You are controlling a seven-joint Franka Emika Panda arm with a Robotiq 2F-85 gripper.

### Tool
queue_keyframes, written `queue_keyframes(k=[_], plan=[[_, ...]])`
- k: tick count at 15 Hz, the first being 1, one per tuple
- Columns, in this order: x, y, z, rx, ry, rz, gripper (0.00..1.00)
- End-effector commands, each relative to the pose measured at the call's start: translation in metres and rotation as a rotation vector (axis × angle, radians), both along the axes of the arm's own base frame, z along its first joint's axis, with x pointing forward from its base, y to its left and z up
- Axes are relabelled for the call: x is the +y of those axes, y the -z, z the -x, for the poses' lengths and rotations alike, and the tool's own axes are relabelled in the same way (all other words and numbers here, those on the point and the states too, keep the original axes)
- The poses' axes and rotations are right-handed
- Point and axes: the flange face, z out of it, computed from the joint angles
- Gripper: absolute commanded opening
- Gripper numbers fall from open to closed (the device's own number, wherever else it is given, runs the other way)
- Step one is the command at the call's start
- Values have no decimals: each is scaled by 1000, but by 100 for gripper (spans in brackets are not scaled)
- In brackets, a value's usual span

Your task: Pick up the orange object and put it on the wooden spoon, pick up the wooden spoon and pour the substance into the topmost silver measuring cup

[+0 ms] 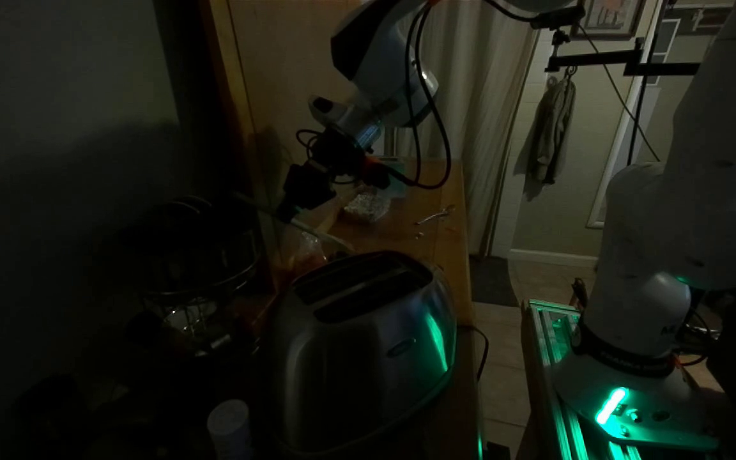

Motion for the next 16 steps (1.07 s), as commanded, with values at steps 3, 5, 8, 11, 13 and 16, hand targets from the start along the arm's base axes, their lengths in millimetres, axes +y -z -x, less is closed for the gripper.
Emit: queue_keyframes(k=[3,5,8,11,13,16], plan=[[-8,-3,0,-57,-22,-50,4],[-12,-3,2,-74,-31,-67,4],[-18,-3,5,-94,-47,-93,4],[-24,-3,7,-107,-58,-117,4],[-28,-2,8,-106,-70,-140,4],[-34,-1,10,-103,-76,-165,4]])
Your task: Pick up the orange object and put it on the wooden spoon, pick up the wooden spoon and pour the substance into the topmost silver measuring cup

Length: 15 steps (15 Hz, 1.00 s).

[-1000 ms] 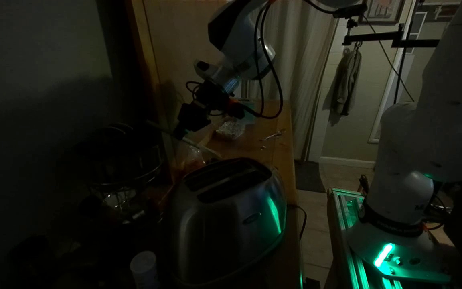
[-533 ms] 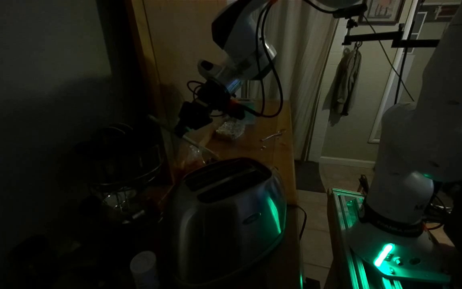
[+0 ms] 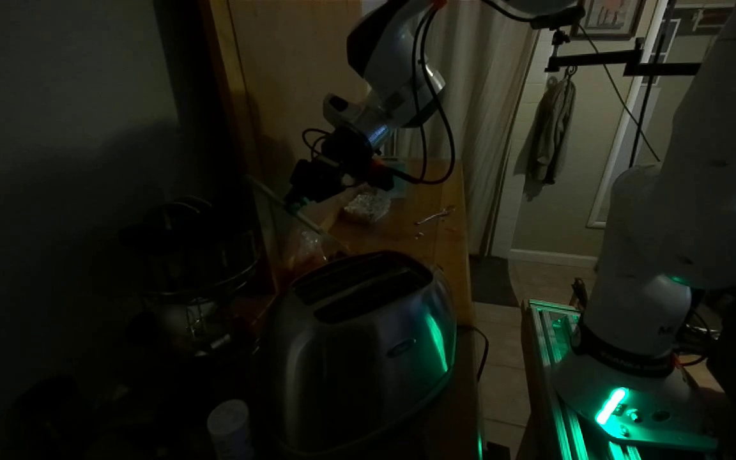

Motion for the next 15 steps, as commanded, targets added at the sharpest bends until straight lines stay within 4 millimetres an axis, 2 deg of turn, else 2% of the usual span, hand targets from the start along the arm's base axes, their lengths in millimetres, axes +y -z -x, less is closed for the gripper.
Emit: queue_keyframes(k=[1,10,15], plan=[[-10,-5,0,-32,-5,-53,4],[-27,-4,4,-69,-20,-138,4],[-28,-3,5,-73,-47,-150,4]])
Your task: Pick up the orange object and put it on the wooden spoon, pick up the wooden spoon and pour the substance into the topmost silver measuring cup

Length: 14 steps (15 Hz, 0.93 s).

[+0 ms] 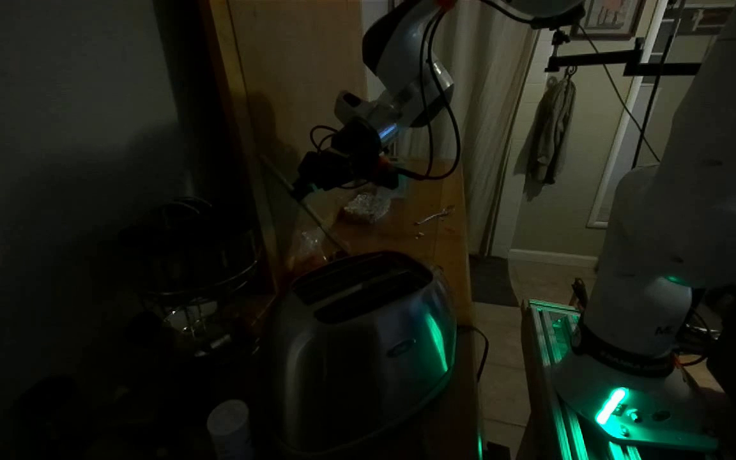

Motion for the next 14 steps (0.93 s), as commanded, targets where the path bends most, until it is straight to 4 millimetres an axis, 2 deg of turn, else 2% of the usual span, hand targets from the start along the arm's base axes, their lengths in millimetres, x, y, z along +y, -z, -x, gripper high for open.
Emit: queue_keyframes(k=[1,3,4,5,8,9,10,11,12,13,14], plan=[[-3,0,-6,-26,-14,-19,4],[-2,1,-6,-20,-53,-33,4],[-3,4,-10,-12,1,0,4],[1,4,-7,-12,-60,-21,4],[-2,5,-11,-16,-20,-10,4],[0,4,-8,-9,-80,-40,4],[-2,6,-12,-14,-24,-9,4],[-1,4,-9,-8,-88,-44,4],[-3,5,-13,-12,-43,-23,4],[-2,3,-11,-8,-89,-45,4],[-4,3,-13,-12,-60,-38,4]])
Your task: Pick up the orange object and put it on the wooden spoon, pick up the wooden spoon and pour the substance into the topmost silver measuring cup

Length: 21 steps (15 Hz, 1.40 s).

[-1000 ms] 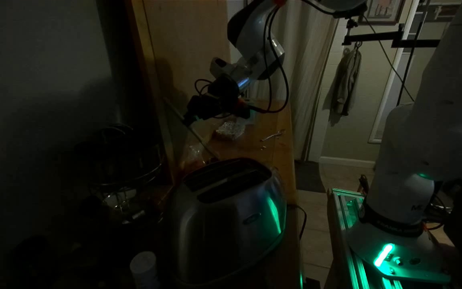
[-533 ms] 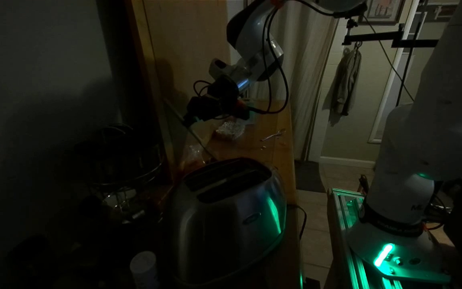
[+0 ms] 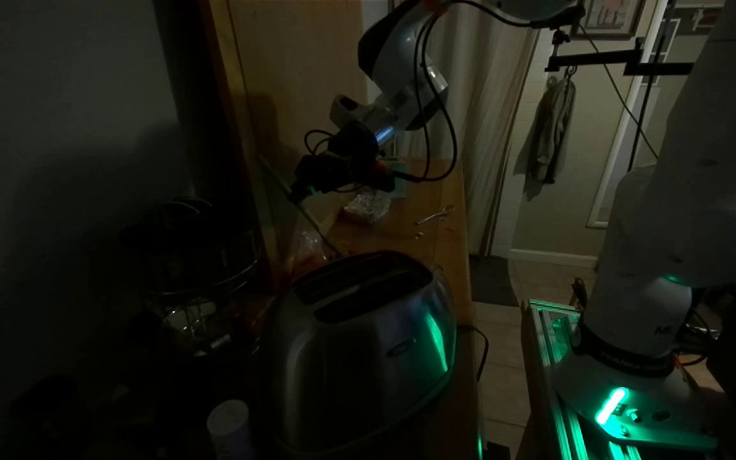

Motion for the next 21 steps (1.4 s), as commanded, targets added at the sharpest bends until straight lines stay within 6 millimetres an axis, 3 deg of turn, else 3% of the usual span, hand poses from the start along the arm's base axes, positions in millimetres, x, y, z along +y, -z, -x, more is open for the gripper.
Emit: queue_keyframes(k=[1,6,13,21], plan=[[-9,-4,-6,-11,-38,-31,4],[-19,-2,-14,-11,23,-10,4],[-18,3,-19,15,14,2,4],[-22,-1,-12,18,-43,-56,4]])
